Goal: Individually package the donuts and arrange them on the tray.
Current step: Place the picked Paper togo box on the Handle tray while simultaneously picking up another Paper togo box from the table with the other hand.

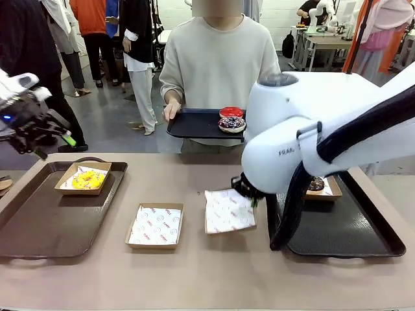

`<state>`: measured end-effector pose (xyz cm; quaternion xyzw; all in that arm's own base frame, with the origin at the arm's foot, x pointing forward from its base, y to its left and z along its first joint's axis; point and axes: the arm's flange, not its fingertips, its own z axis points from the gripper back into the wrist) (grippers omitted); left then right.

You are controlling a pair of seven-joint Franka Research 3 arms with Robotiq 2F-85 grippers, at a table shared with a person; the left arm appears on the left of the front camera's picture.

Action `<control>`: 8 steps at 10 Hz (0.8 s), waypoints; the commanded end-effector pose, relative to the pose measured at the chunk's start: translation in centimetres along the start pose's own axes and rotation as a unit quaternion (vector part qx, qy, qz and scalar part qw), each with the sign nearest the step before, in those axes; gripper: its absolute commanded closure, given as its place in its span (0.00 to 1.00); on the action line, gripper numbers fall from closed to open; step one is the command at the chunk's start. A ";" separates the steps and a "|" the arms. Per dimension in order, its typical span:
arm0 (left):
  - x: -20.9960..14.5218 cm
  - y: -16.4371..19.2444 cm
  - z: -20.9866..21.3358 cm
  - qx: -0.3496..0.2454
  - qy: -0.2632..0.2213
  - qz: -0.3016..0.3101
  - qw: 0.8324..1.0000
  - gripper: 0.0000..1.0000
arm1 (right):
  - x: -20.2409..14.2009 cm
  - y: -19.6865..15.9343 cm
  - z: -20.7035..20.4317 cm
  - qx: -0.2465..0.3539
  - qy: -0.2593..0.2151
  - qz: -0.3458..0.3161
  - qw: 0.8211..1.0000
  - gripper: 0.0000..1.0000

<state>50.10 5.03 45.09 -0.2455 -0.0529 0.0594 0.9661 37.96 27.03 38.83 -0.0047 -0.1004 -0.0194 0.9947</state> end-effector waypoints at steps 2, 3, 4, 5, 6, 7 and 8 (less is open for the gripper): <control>-7.8 5.5 5.0 -0.215 -0.018 -0.021 0.976 0.00 | 4.5 -1.2 4.6 0.011 -0.014 -0.019 1.000 1.00; -9.5 7.2 5.9 -0.263 -0.019 -0.025 0.964 0.00 | 6.5 -1.5 5.5 0.018 -0.003 -0.024 1.000 1.00; -10.7 9.2 6.4 -0.303 -0.017 -0.018 0.953 0.00 | 8.5 -1.8 6.1 0.020 0.007 -0.036 0.999 1.00; -11.5 10.9 6.5 -0.330 -0.012 -0.011 0.944 0.00 | 10.4 -2.0 6.4 0.018 0.017 -0.048 0.999 1.00; -12.0 12.9 6.5 -0.348 -0.002 0.010 0.938 0.00 | 12.5 -2.1 6.3 0.018 0.029 -0.057 0.998 1.00; -12.2 14.8 6.3 -0.361 0.001 0.021 0.932 0.00 | 14.0 -1.9 6.0 0.021 0.034 -0.055 0.998 1.00; -12.4 16.3 5.9 -0.367 -0.002 0.030 0.930 0.00 | 15.3 -1.6 5.6 0.025 0.035 -0.051 0.998 1.00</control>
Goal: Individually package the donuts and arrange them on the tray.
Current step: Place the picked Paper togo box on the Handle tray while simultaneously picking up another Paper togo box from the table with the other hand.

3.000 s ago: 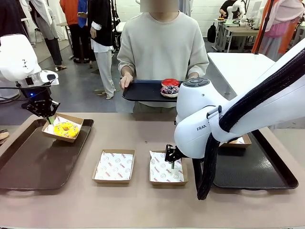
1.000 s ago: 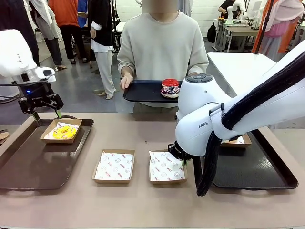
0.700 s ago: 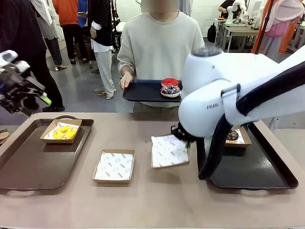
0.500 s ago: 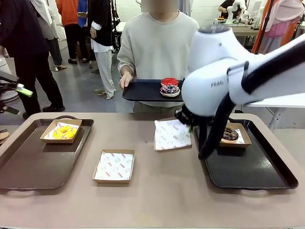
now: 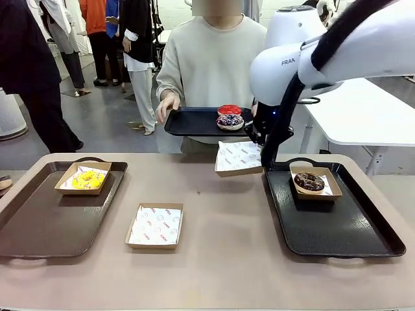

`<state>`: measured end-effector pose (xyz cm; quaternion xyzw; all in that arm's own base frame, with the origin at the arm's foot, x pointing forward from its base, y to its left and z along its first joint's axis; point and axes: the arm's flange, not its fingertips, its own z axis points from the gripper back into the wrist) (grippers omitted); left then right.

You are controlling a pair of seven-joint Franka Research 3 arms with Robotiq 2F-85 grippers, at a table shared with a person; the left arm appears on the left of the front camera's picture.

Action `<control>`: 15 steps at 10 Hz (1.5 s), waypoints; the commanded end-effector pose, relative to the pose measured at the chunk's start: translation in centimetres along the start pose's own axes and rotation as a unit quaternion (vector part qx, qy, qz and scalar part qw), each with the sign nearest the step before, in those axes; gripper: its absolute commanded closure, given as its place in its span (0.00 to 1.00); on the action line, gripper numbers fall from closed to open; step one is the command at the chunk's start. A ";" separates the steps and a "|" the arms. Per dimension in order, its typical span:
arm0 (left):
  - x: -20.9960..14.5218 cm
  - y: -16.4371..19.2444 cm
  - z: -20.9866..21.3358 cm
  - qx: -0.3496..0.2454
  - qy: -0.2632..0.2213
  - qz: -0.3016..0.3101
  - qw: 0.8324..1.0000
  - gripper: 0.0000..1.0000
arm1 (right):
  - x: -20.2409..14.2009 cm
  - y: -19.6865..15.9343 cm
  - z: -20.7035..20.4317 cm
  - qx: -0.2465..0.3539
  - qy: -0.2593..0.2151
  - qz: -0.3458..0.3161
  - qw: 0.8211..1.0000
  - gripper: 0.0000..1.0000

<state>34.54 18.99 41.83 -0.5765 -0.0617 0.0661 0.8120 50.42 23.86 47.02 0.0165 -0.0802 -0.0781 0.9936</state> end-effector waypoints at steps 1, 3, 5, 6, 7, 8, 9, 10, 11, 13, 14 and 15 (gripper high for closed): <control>1.2 1.7 1.3 -0.019 -0.006 0.007 1.000 0.00 | 2.3 1.7 -0.3 0.012 0.015 0.015 1.000 1.00; 1.1 3.0 1.2 -0.013 -0.012 0.022 1.000 0.00 | 4.0 2.7 -1.1 0.010 0.022 0.019 1.000 1.00; 0.7 3.4 1.0 -0.005 -0.004 0.031 0.999 0.00 | 5.1 3.6 -1.5 0.004 0.027 0.033 0.999 1.00; 0.7 3.4 1.0 -0.005 -0.004 0.031 0.999 0.00 | 5.7 3.9 -1.7 0.003 0.030 0.040 0.999 1.00; 0.7 3.4 1.0 -0.005 -0.004 0.031 0.999 0.00 | 6.0 4.0 -1.8 0.002 0.032 0.046 0.998 1.00; 0.7 3.4 1.0 -0.005 -0.004 0.031 0.999 0.00 | 6.5 4.2 -2.2 0.006 0.034 0.052 0.998 1.00; 0.7 3.4 1.0 -0.005 -0.004 0.031 0.999 0.00 | 7.0 4.4 -3.5 -0.007 0.013 0.088 0.996 1.00; 0.7 3.4 1.0 -0.005 -0.004 0.031 0.999 0.00 | 5.4 3.8 -2.2 0.010 0.030 0.039 0.999 1.00; 0.7 3.4 1.0 -0.005 -0.004 0.031 0.999 0.00 | 5.4 3.8 -2.2 0.010 0.030 0.039 0.999 1.00; 0.7 3.4 1.0 -0.005 -0.004 0.031 0.999 0.00 | 5.4 3.8 -2.2 0.010 0.030 0.039 0.999 1.00; 0.7 3.4 1.0 -0.005 -0.004 0.031 0.999 0.00 | 5.4 3.8 -2.2 0.010 0.030 0.039 0.999 1.00; 0.7 3.4 1.0 -0.005 -0.004 0.031 0.999 0.00 | 5.4 3.8 -2.2 0.010 0.030 0.039 0.999 1.00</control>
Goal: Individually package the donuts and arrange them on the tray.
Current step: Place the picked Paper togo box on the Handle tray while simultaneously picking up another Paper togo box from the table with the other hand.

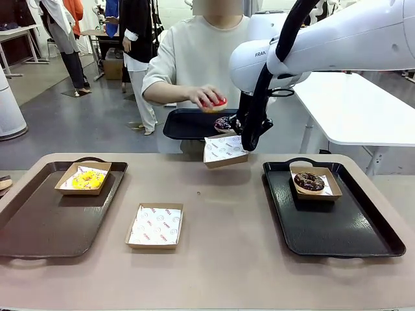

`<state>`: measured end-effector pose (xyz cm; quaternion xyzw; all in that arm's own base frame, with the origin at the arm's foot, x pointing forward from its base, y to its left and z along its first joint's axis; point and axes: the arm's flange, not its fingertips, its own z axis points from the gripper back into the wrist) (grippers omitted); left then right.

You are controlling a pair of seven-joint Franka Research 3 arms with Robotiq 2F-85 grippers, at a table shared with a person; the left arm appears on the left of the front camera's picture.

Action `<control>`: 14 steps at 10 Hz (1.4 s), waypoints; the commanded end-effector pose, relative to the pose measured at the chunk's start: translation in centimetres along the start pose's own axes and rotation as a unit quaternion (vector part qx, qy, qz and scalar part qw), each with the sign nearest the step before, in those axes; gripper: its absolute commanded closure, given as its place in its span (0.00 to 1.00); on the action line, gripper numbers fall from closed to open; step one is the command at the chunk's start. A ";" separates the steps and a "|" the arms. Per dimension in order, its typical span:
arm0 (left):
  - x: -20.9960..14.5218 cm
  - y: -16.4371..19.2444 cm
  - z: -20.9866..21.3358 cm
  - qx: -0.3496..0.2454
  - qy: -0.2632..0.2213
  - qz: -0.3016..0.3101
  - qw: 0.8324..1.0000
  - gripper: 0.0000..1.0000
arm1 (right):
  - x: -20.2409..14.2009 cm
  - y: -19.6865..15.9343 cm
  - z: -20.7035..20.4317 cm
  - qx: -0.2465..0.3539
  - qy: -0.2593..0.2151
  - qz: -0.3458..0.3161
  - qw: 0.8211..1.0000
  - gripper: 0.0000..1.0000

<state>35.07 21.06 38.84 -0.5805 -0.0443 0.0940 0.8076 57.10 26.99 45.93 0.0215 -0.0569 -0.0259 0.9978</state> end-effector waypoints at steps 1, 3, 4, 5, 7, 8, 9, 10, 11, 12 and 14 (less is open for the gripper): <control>-0.2 -0.1 0.2 -0.002 -0.002 -0.002 1.000 0.00 | -0.5 -0.2 0.0 0.004 0.005 -0.012 1.000 1.00; -0.2 -0.1 0.2 -0.002 -0.002 -0.002 1.000 0.00 | -0.5 -0.2 0.0 0.004 0.005 -0.012 1.000 1.00; -0.2 -0.1 0.2 -0.002 -0.002 -0.002 1.000 0.00 | -0.5 -0.2 0.0 0.004 0.005 -0.012 1.000 1.00; -0.2 -0.1 0.2 -0.002 -0.002 -0.002 1.000 0.00 | -0.5 -0.2 0.0 0.004 0.005 -0.012 1.000 1.00; -0.2 -0.1 0.2 -0.002 -0.002 -0.002 1.000 0.00 | -0.5 -0.2 0.0 0.004 0.005 -0.012 1.000 1.00; -0.2 -0.1 0.2 -0.002 -0.002 -0.002 1.000 0.00 | -0.5 -0.2 0.0 0.004 0.005 -0.012 1.000 1.00; -0.2 -0.1 0.2 -0.002 -0.002 -0.002 1.000 0.00 | -0.5 -0.2 0.0 0.004 0.005 -0.012 1.000 1.00; -0.2 -0.1 0.2 -0.002 -0.002 -0.002 1.000 0.00 | -0.5 -0.2 0.0 0.004 0.005 -0.012 1.000 1.00; -0.2 -0.1 0.2 -0.002 -0.002 -0.002 1.000 0.00 | -0.5 -0.2 0.0 0.004 0.005 -0.012 1.000 1.00; -0.2 -0.1 0.2 -0.002 -0.002 -0.002 1.000 0.00 | -0.5 -0.2 0.0 0.004 0.005 -0.012 1.000 1.00; -0.2 -0.1 0.2 -0.002 -0.002 -0.002 1.000 0.00 | -0.5 -0.2 0.0 0.004 0.005 -0.012 1.000 1.00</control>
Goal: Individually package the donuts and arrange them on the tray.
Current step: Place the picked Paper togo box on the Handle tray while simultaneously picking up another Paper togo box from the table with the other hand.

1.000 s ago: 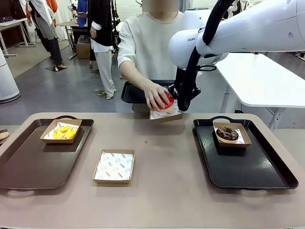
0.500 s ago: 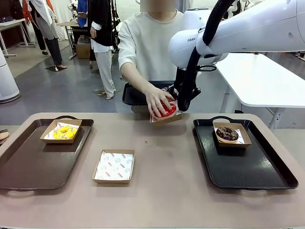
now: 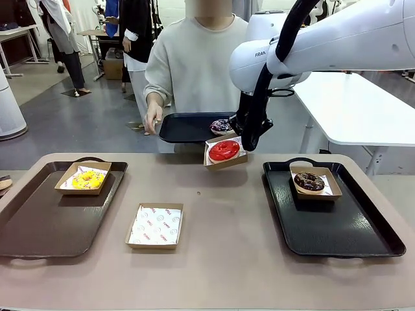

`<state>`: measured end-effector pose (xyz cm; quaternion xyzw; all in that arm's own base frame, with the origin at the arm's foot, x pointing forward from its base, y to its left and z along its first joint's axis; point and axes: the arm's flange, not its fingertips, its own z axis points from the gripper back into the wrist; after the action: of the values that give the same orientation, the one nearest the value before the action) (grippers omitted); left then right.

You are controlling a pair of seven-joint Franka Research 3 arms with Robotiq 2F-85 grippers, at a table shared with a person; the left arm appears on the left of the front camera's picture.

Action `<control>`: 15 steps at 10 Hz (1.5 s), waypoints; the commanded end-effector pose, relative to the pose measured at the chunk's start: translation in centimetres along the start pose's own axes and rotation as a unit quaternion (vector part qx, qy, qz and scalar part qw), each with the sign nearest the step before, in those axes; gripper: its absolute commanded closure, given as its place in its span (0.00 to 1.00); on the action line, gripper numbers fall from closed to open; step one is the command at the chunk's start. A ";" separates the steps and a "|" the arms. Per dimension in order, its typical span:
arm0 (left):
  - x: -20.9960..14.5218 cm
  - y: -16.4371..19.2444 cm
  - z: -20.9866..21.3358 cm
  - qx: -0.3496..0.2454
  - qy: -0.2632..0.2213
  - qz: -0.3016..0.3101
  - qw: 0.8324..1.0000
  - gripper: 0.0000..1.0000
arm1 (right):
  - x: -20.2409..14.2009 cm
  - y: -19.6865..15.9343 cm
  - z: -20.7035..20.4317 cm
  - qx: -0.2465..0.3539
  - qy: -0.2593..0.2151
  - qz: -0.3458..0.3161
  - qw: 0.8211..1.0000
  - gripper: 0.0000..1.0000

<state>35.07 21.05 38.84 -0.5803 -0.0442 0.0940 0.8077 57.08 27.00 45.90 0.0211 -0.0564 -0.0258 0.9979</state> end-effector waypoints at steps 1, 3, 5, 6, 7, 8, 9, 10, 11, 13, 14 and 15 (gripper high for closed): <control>-0.2 -0.1 0.2 -0.002 -0.002 -0.002 1.000 0.00 | -0.4 -0.2 0.1 0.004 0.004 -0.012 1.000 1.00; -0.3 -1.4 -0.6 0.031 0.006 -0.030 0.999 0.00 | -1.8 -1.4 1.3 0.015 -0.001 0.028 0.999 0.99; 0.7 -6.3 -3.0 0.113 0.043 -0.042 0.992 0.00 | -6.5 -4.5 4.8 0.027 -0.012 0.025 0.999 0.99; 0.9 -8.4 -4.7 0.149 0.057 -0.047 0.986 0.00 | -8.5 -6.7 6.2 0.034 -0.016 0.008 0.999 0.99; 1.5 -10.4 -6.4 0.180 0.075 -0.053 0.979 0.00 | -10.0 -8.9 7.3 0.044 -0.018 -0.009 0.999 0.99; 1.8 -12.3 -8.7 0.216 0.092 -0.057 0.970 0.00 | -11.4 -11.6 8.0 0.052 -0.016 -0.017 0.998 0.99; 2.0 -13.6 -11.0 0.248 0.106 -0.058 0.961 0.00 | -12.1 -13.7 8.0 0.052 -0.016 -0.022 0.998 0.99; 2.2 -14.9 -13.3 0.274 0.119 -0.058 0.953 0.00 | -12.6 -15.7 7.5 0.041 -0.023 -0.027 0.999 0.99; 2.3 -15.9 -15.7 0.299 0.122 -0.061 0.944 0.00 | -12.9 -17.4 6.9 0.035 -0.020 -0.032 0.999 0.99; 2.6 -17.3 -20.2 0.348 0.126 -0.066 0.926 0.00 | -13.5 -20.1 5.6 0.033 -0.019 -0.018 0.999 0.99; 2.6 -17.5 -22.1 0.364 0.130 -0.071 0.919 0.00 | -13.5 -21.2 4.9 0.026 -0.012 0.001 1.000 0.99; 2.5 -17.5 -23.9 0.378 0.134 -0.076 0.913 0.00 | -13.4 -22.1 4.3 0.023 -0.006 0.011 1.000 0.99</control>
<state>42.93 -5.54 47.83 -0.2612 0.0556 -0.0407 0.9628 42.08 6.36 48.19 0.0459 -0.0559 -0.0358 0.9967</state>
